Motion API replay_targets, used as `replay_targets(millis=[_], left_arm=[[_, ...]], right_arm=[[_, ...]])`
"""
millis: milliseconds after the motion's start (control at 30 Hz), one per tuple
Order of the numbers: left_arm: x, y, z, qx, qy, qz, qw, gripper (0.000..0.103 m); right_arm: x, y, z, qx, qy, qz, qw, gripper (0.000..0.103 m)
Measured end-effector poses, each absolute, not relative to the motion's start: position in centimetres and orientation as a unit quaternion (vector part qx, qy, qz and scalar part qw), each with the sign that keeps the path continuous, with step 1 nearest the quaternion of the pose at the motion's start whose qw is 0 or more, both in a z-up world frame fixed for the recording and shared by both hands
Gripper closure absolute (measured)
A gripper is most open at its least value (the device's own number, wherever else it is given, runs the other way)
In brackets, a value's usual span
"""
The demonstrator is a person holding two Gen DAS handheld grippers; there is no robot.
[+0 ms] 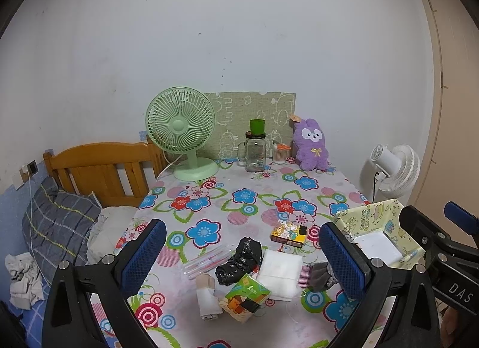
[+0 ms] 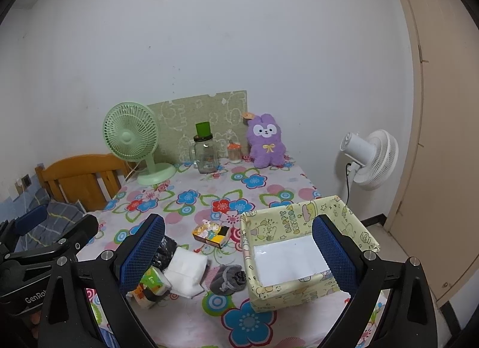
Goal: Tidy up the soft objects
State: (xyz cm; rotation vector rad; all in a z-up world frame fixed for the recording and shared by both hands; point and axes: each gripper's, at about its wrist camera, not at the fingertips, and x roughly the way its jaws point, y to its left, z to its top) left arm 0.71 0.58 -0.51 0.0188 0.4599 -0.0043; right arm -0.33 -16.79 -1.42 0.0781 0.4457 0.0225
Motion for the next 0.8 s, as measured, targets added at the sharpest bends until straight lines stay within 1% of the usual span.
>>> replay_targets(millis=[800], left_arm=[[0.64,0.17,-0.17,0.008,0.225,-0.002,0.974,0.001]], right_arm=[[-0.70,-16.69,-1.18,0.036,0.212,0.013,0.977,0.003]])
